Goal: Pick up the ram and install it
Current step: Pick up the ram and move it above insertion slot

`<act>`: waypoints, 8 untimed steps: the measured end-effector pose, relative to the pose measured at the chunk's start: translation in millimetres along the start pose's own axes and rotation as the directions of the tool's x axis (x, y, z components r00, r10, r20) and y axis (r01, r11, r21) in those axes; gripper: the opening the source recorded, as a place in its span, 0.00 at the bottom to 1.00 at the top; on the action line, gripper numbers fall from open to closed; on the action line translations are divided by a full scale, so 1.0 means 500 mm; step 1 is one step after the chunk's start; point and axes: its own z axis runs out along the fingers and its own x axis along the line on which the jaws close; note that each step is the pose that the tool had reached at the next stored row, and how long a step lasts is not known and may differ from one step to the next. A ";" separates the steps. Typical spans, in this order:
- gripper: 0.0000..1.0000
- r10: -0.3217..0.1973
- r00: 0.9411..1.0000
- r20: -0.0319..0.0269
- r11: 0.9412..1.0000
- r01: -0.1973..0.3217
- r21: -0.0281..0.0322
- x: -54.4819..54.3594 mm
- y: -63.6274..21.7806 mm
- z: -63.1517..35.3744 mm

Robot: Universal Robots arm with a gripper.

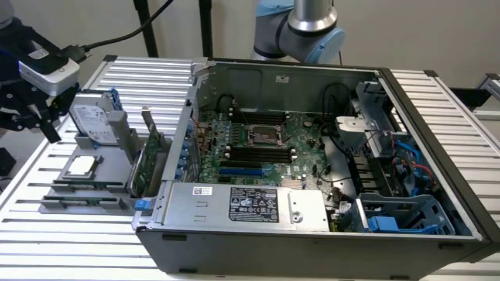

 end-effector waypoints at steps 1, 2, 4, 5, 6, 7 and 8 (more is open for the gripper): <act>0.00 -0.018 1.000 -0.001 1.000 0.018 0.000 0.000 0.000 0.002; 0.00 -0.045 0.999 -0.001 0.999 0.045 0.001 0.000 0.000 0.004; 0.00 -0.086 0.996 -0.003 0.996 0.086 0.002 0.000 0.000 0.009; 0.00 -0.104 0.995 -0.003 0.995 0.104 0.003 0.000 0.000 0.011; 0.00 -0.121 0.993 -0.004 0.993 0.121 0.003 0.000 0.000 0.013; 0.00 -0.143 0.990 -0.004 0.990 0.143 0.004 0.000 0.000 0.015; 0.00 -0.163 0.987 -0.005 0.987 0.163 0.004 0.000 -0.001 0.018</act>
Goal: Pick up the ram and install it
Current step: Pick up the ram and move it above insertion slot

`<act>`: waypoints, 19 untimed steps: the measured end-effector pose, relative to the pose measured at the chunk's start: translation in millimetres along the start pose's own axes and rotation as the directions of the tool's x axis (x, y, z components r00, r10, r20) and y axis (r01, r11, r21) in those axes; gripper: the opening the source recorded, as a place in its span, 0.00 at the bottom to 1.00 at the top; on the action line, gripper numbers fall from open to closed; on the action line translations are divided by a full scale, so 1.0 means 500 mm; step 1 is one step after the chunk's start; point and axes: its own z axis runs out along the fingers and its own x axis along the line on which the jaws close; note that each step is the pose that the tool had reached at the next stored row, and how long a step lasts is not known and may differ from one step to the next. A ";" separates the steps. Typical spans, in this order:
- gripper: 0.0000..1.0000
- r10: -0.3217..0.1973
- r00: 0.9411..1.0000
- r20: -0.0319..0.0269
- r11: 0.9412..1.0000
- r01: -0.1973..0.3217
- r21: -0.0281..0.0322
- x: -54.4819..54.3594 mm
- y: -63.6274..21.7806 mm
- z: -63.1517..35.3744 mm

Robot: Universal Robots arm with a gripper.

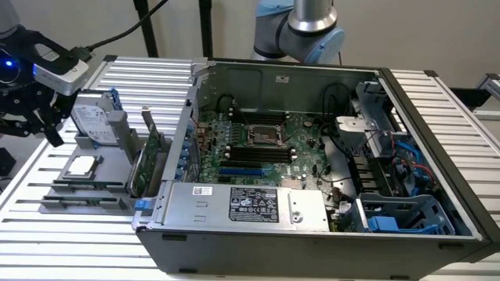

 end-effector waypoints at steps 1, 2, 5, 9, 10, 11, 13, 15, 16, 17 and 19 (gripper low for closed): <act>0.00 -0.019 1.000 -0.001 1.000 0.019 0.000 0.000 0.000 0.002; 0.00 -0.040 0.999 -0.001 0.999 0.040 0.001 0.000 0.000 0.005; 0.00 -0.095 0.995 -0.003 0.995 0.095 0.002 0.000 0.000 0.011; 0.00 -0.167 0.986 -0.005 0.986 0.167 0.004 0.000 -0.001 0.019; 0.00 -0.186 0.983 -0.006 0.983 0.186 0.005 -0.001 -0.001 0.022; 0.00 -0.203 0.979 -0.006 0.979 0.203 0.005 -0.001 -0.001 0.024; 0.00 -0.239 0.971 -0.008 0.971 0.240 0.006 -0.001 -0.001 0.028; 0.00 -0.275 0.961 -0.009 0.961 0.275 0.006 -0.001 -0.001 0.032; 0.00 -0.293 0.956 -0.010 0.956 0.293 0.007 -0.001 -0.001 0.034; 0.00 -0.309 0.951 -0.010 0.951 0.309 0.007 -0.001 -0.001 0.035; 0.00 -0.344 0.939 -0.012 0.939 0.344 0.008 -0.001 -0.001 0.040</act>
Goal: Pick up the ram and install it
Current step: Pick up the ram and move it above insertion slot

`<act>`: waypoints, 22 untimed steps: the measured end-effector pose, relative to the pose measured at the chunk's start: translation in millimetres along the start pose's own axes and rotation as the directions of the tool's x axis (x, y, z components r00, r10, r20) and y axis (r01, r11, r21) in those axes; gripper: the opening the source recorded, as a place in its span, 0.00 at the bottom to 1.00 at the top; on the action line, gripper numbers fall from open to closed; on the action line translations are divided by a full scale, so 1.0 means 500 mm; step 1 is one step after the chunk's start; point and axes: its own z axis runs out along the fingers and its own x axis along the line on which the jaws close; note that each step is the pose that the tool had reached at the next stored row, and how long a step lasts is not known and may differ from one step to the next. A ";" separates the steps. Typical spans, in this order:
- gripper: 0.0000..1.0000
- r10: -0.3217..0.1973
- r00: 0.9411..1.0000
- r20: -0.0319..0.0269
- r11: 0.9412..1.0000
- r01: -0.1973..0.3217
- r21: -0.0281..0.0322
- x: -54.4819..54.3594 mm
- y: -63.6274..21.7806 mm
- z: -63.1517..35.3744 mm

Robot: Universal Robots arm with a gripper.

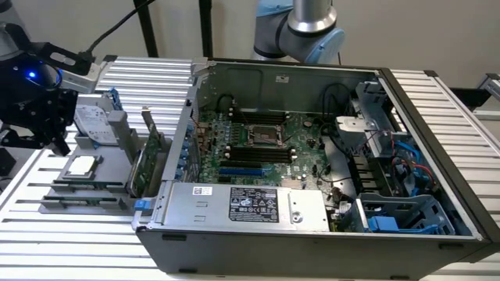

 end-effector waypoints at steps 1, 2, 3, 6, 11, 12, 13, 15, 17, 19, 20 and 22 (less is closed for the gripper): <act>0.00 -0.013 1.000 0.000 1.000 0.013 0.000 0.000 0.000 0.002; 0.00 -0.025 1.000 -0.001 1.000 0.025 0.001 0.001 0.000 0.004; 0.00 -0.034 0.999 -0.001 0.999 0.034 0.001 0.002 -0.001 0.006; 0.00 -0.066 0.998 0.001 0.998 0.066 0.001 0.010 -0.004 0.015; 0.00 -0.101 0.995 0.005 0.995 0.101 0.001 0.020 -0.007 0.028; 0.00 -0.108 0.994 0.006 0.994 0.108 0.001 0.022 -0.008 0.030; 0.00 -0.117 0.993 0.007 0.993 0.117 0.000 0.024 -0.008 0.033; 0.00 -0.137 0.991 0.009 0.991 0.137 0.001 0.025 -0.008 0.038; 0.00 -0.160 0.987 0.009 0.987 0.160 0.001 0.026 -0.008 0.042; 0.00 -0.186 0.982 0.009 0.983 0.186 0.002 0.026 -0.009 0.047; 0.00 -0.202 0.979 0.009 0.979 0.202 0.002 0.026 -0.009 0.050; 1.00 -0.230 0.973 0.009 0.973 0.230 0.004 0.027 -0.009 0.056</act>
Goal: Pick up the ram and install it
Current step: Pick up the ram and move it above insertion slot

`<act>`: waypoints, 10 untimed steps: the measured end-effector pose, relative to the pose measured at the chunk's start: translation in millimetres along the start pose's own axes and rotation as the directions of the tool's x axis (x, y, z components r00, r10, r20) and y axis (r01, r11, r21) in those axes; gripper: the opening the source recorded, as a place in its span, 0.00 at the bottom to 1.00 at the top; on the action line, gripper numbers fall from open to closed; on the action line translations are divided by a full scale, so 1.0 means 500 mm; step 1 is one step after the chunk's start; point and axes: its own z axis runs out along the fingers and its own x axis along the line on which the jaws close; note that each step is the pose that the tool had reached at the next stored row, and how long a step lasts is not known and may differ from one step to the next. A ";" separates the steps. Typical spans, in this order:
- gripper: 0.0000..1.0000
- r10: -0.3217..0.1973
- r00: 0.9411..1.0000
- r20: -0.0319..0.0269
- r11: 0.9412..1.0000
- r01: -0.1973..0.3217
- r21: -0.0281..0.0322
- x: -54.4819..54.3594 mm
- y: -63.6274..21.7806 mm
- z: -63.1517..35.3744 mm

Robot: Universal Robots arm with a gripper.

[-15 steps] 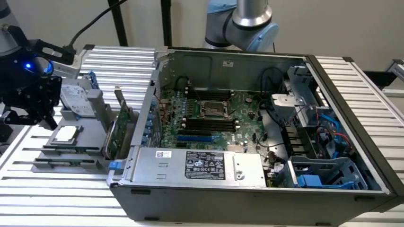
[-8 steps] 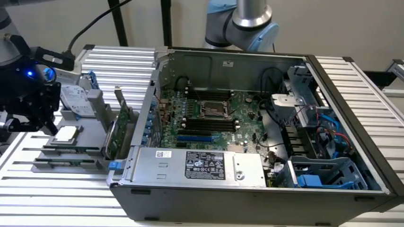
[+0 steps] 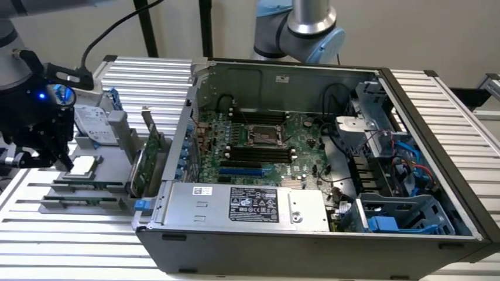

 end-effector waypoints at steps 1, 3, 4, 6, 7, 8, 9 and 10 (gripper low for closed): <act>1.00 -0.011 1.000 0.000 1.000 0.011 0.001 0.000 0.000 0.002; 1.00 -0.036 0.999 0.000 0.999 0.036 0.002 0.000 0.001 0.009; 1.00 -0.049 0.999 0.001 0.999 0.049 0.002 0.001 0.002 0.012; 1.00 -0.071 0.997 0.001 0.997 0.071 0.003 0.001 0.002 0.019; 1.00 -0.078 0.997 0.001 0.997 0.078 0.003 0.001 0.002 0.023; 1.00 -0.087 0.996 0.001 0.996 0.087 0.003 0.002 0.002 0.027; 1.00 -0.093 0.996 0.001 0.996 0.093 0.003 0.002 0.002 0.031; 1.00 -0.098 0.995 0.000 0.995 0.098 0.003 0.002 0.002 0.036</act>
